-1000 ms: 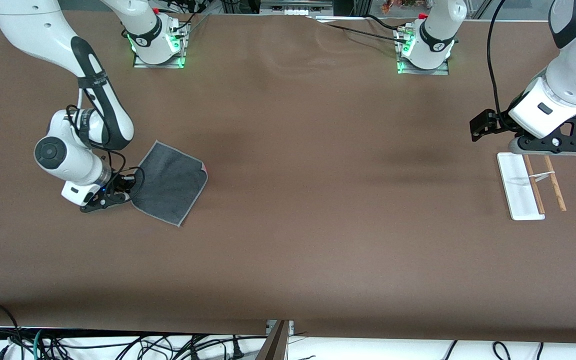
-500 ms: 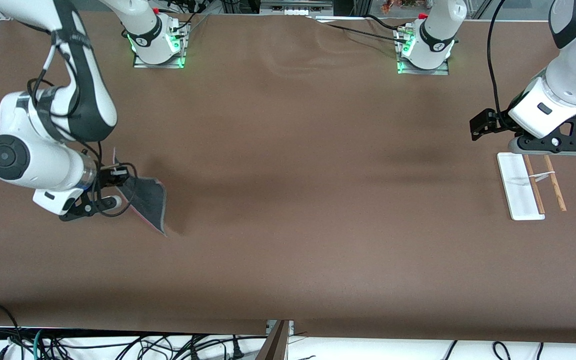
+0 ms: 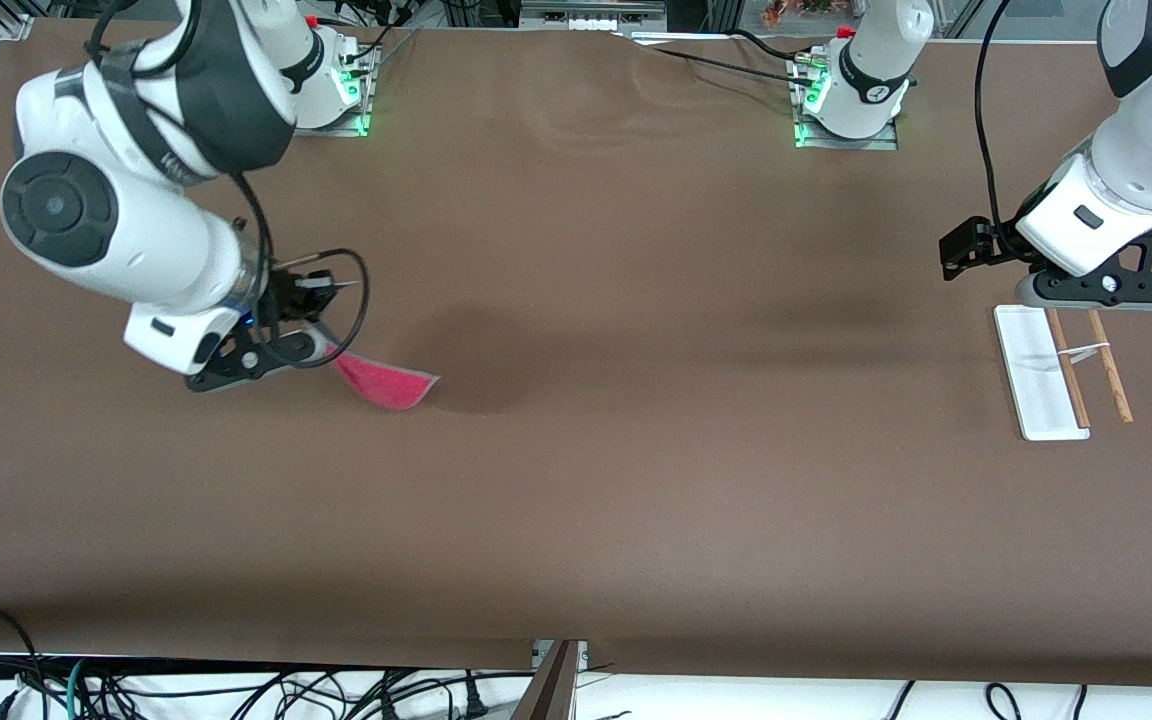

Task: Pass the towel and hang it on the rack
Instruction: 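Raise the towel with the right gripper while the left gripper approaches, then move the left gripper to the hanging towel and grasp its edge, then open the right gripper while the left gripper pulls the towel away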

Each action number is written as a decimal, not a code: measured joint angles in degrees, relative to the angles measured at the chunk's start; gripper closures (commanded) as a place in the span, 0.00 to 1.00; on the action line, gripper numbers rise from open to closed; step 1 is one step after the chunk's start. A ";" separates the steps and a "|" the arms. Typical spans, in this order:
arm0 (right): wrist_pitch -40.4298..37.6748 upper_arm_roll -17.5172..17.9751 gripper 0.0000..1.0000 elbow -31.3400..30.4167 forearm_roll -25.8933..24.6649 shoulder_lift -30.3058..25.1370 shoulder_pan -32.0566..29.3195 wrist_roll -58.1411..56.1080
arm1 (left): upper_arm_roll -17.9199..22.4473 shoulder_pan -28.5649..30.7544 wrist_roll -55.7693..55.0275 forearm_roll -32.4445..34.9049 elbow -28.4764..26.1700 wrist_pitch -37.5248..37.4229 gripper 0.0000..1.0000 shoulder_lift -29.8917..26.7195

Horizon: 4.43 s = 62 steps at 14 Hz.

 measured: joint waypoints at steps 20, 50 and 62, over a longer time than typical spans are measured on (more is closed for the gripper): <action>22.59 0.10 1.00 5.41 26.95 2.59 20.65 46.64 | 0.18 -2.17 37.25 -37.86 -0.17 -3.82 0.00 7.12; 22.94 -0.01 1.00 5.41 26.96 2.85 20.81 48.15 | -0.07 -11.28 110.31 -74.24 -0.27 10.03 1.00 28.67; 22.85 -0.94 0.00 5.41 26.94 2.91 20.66 49.27 | 0.00 -10.95 110.95 -74.25 -0.16 10.03 1.00 28.67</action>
